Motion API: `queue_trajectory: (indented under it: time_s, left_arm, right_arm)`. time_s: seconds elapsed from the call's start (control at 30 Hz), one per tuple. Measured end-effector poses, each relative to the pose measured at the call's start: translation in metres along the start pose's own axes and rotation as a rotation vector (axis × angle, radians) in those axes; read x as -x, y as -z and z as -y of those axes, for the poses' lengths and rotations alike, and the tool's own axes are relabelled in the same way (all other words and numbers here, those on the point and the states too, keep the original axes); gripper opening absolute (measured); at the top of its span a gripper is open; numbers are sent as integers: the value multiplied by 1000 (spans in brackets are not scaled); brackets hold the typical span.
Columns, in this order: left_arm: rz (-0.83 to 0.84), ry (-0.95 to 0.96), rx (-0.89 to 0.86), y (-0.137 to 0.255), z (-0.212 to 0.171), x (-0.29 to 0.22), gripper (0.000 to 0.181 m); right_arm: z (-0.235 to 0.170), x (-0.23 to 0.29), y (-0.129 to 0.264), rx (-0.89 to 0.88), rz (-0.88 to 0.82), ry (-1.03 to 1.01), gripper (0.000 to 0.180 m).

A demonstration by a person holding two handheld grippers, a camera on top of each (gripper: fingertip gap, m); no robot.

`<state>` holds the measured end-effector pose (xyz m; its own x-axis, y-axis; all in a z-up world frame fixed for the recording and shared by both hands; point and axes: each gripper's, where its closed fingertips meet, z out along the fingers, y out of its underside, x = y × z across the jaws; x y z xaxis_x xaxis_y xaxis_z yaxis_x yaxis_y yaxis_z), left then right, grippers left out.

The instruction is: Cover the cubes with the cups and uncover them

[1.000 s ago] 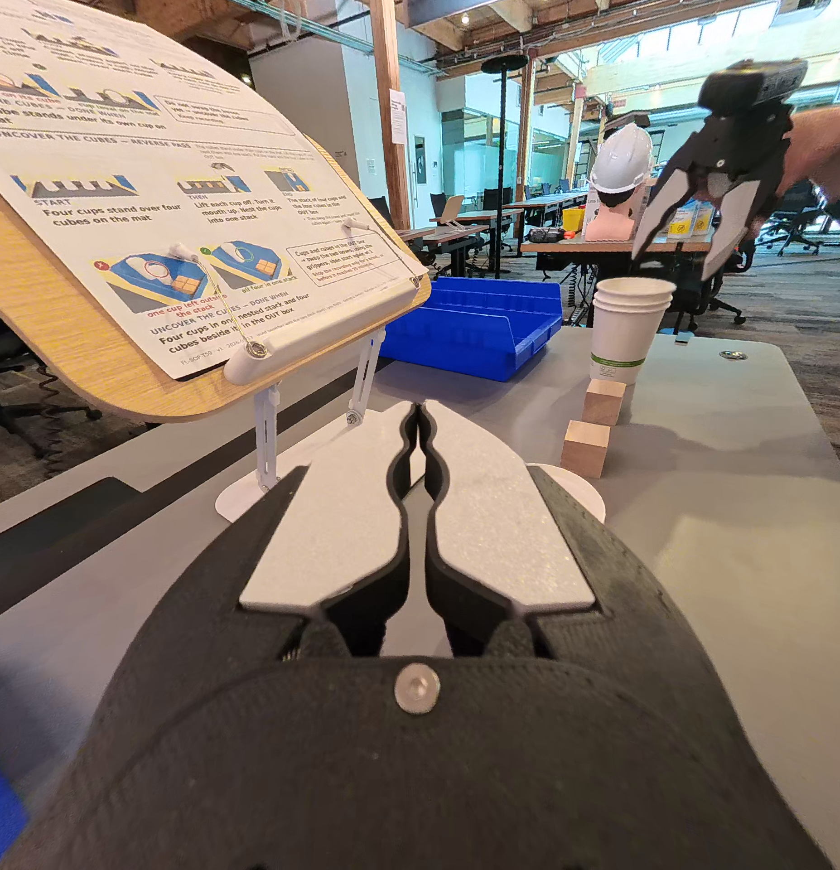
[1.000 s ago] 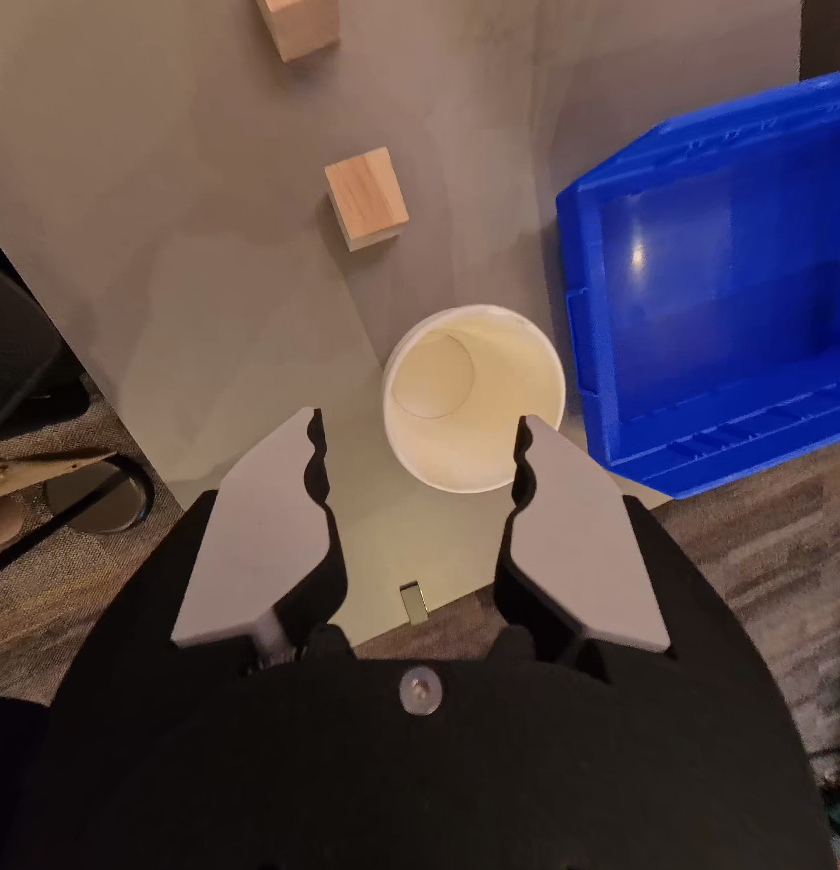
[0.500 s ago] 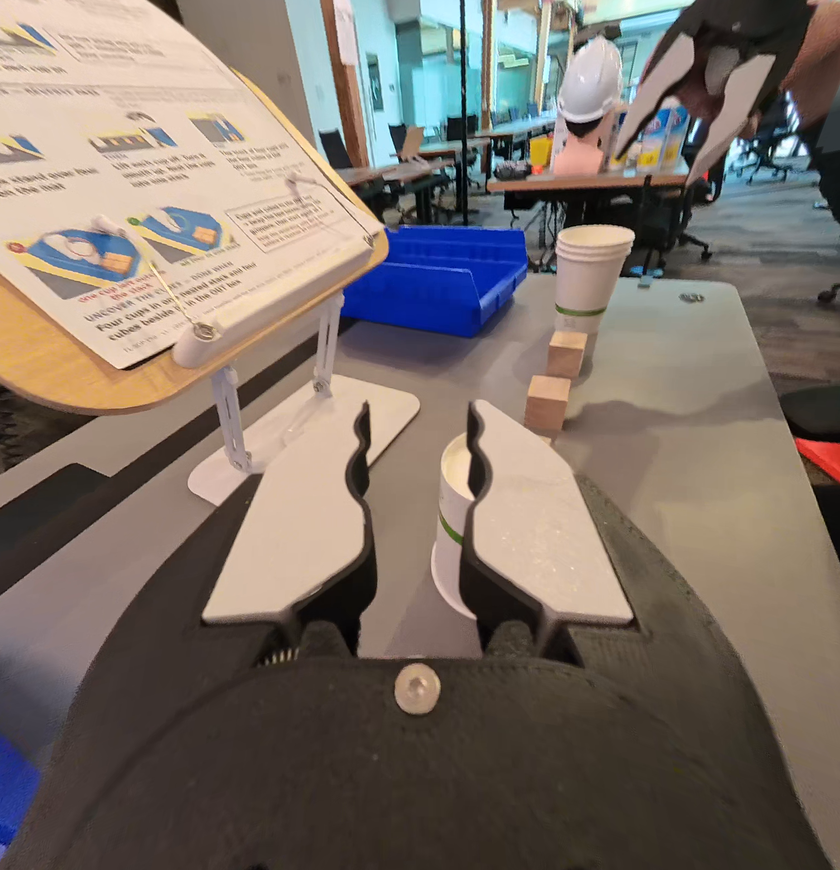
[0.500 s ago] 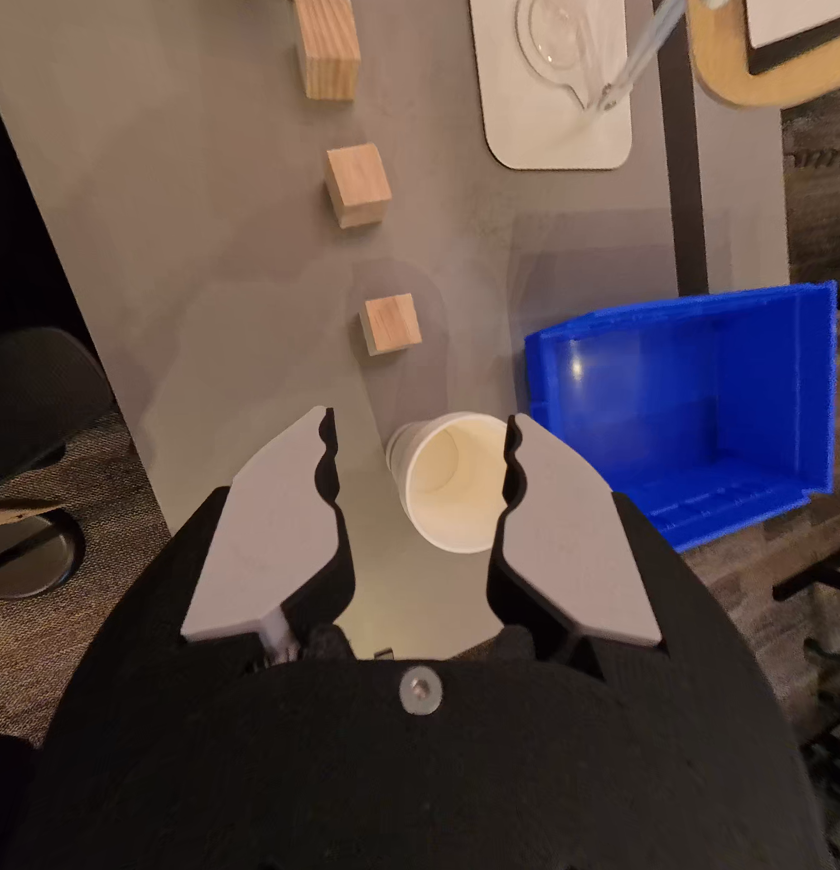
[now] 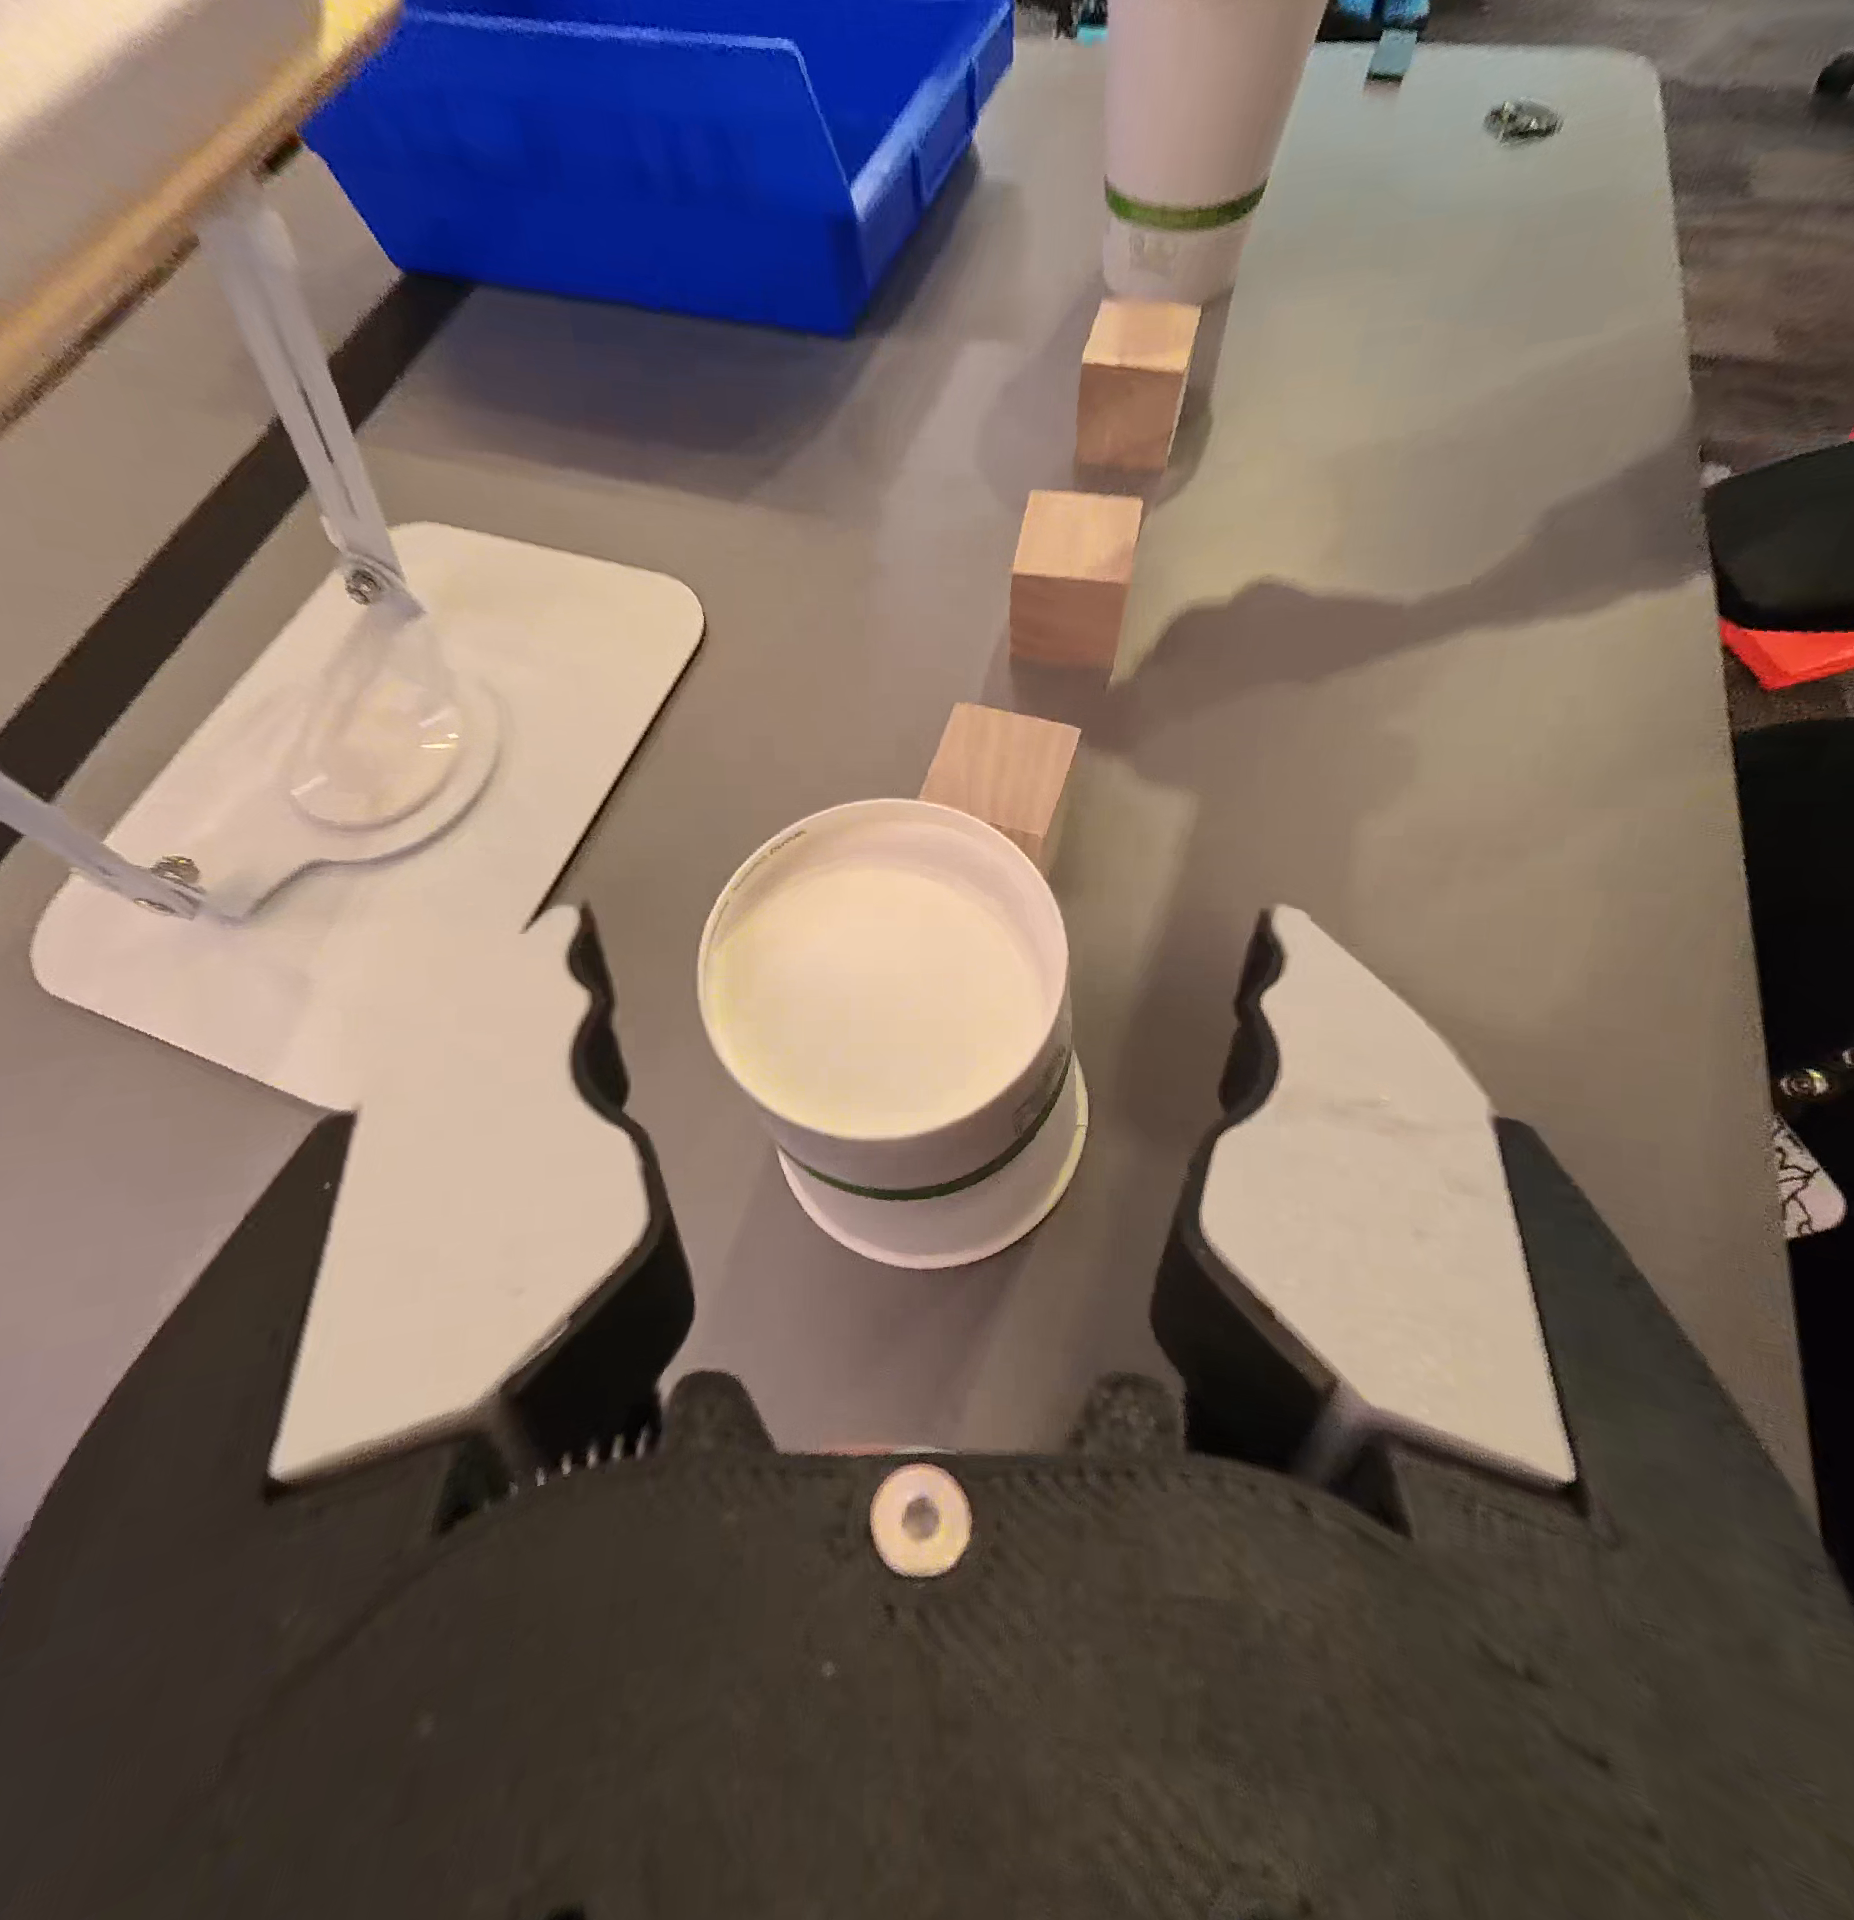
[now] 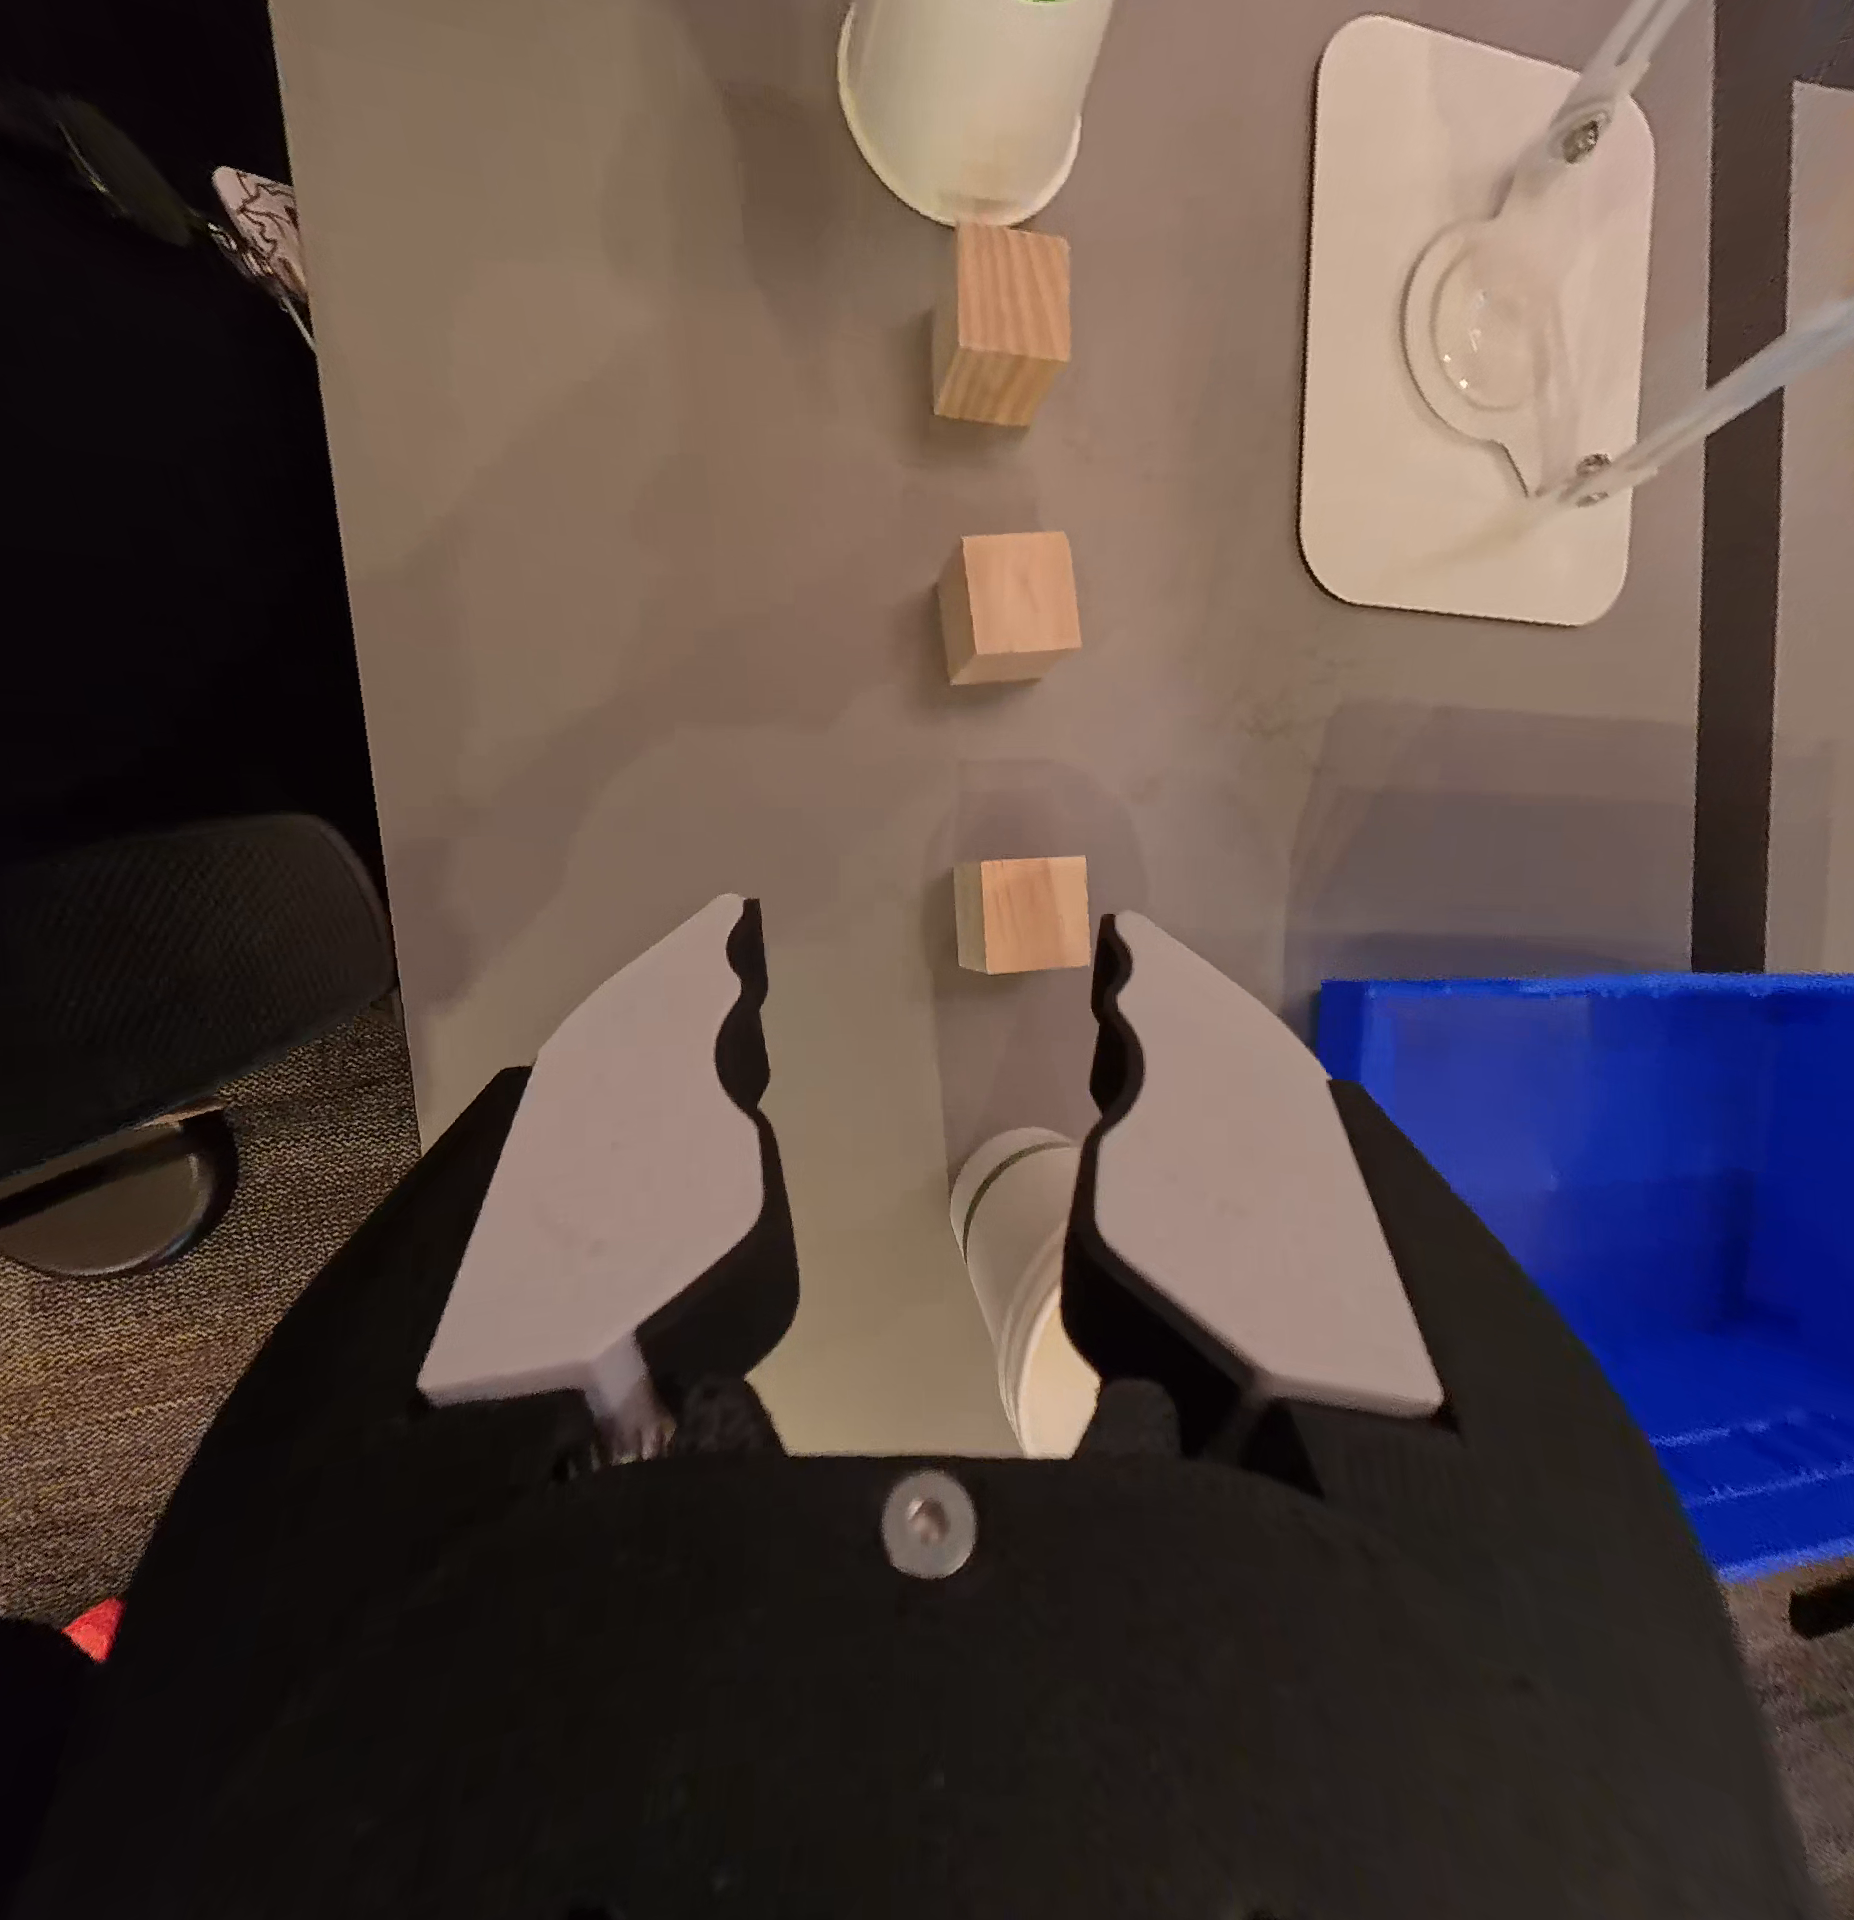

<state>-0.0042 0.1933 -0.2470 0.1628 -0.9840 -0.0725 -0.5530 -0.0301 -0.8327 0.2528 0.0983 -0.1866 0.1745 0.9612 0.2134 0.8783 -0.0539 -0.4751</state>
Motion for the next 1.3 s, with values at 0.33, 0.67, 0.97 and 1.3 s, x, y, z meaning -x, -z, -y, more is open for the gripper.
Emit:
queue_trajectory:
  time_s: [0.33, 0.67, 0.97, 1.3]
  left_arm:
    - [-56, 43, 17, -20, -11, -1, 77]
    - [-7, 118, -379, 47, 44, 17, 76]
    - [-166, 307, -985, 121, 113, 8, 76]
    - [-489, 552, -1232, 85, 131, -18, 77]
  right_arm:
    - [10, 7, -11, -51, 32, 28, 56]
    - [55, 2, -9, -255, 6, 58, 64]
    - [164, -36, -11, -633, -247, 156, 60]
    - [224, -43, -35, -750, -372, 304, 39]
